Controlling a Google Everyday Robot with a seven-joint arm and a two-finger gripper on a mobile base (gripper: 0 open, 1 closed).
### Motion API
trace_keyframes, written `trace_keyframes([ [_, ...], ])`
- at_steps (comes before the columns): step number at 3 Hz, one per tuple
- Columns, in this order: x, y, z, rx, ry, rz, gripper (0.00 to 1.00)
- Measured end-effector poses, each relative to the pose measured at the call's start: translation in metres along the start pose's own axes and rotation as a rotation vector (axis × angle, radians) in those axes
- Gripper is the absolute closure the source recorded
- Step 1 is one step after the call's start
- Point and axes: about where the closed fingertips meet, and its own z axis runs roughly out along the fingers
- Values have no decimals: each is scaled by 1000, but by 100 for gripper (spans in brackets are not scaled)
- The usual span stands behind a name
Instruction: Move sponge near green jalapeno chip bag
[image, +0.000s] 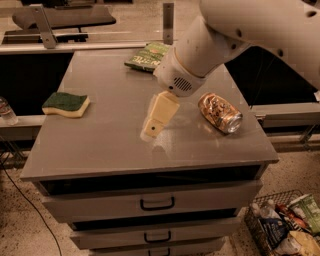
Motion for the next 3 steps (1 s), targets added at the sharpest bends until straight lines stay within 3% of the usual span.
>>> trace_keyframes([
  [3,-113,-53,112,-3,-224,-203,0],
])
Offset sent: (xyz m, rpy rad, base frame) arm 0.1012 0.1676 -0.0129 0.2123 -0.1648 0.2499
